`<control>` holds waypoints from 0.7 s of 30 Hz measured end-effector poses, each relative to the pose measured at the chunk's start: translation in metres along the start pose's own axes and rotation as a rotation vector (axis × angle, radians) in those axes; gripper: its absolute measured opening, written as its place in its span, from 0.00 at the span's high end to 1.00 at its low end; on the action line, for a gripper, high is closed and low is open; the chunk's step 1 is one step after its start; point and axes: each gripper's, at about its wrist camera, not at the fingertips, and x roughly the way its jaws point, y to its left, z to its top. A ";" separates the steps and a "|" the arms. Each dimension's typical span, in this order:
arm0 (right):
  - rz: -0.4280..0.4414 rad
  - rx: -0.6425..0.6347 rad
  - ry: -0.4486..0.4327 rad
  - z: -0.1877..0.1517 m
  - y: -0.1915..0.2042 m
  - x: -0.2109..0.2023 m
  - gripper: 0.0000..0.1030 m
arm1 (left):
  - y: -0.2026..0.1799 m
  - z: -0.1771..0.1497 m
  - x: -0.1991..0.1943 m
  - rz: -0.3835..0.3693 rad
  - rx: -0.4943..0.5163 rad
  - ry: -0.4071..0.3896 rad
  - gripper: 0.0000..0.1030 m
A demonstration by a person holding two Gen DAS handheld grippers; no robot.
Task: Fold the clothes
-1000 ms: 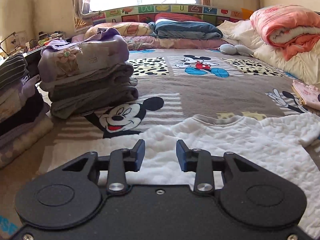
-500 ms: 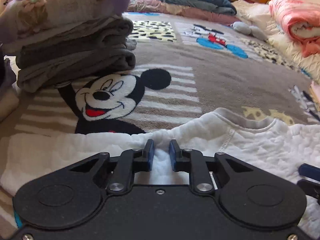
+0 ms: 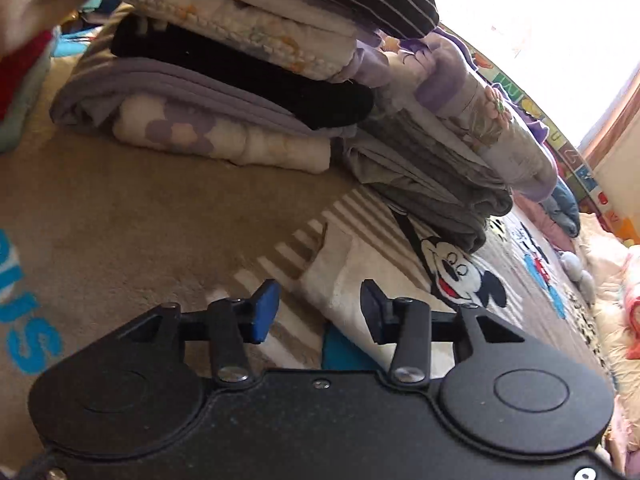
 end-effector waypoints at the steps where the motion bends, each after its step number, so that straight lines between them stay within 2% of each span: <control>1: -0.029 -0.052 0.000 0.003 0.010 -0.004 0.63 | 0.000 0.001 0.004 -0.004 -0.003 0.005 0.54; 5: -0.046 -0.154 -0.003 0.014 0.050 -0.005 0.63 | -0.002 0.005 0.023 -0.009 -0.011 0.021 0.54; 7: -0.016 -0.139 0.012 0.026 0.066 0.010 0.63 | 0.000 0.004 0.029 -0.030 -0.015 0.028 0.58; 8: 0.002 -0.116 0.015 0.031 0.072 0.020 0.63 | 0.000 0.003 0.030 -0.035 -0.006 0.031 0.66; 9: 0.025 -0.084 0.020 0.038 0.079 0.030 0.63 | -0.001 0.003 0.032 -0.041 0.004 0.033 0.91; 10: 0.055 -0.041 0.025 0.046 0.084 0.043 0.63 | -0.001 0.003 0.030 -0.042 0.012 0.028 0.96; 13: 0.088 0.052 0.057 0.068 0.093 0.093 0.63 | -0.001 0.007 0.018 -0.037 0.039 0.002 0.97; 17: 0.017 0.160 0.142 0.073 0.085 0.153 0.66 | 0.006 0.007 0.024 -0.006 0.045 0.029 0.96; 21: 0.006 0.169 0.129 0.061 0.084 0.158 0.67 | 0.011 0.006 0.030 0.024 0.061 0.053 0.94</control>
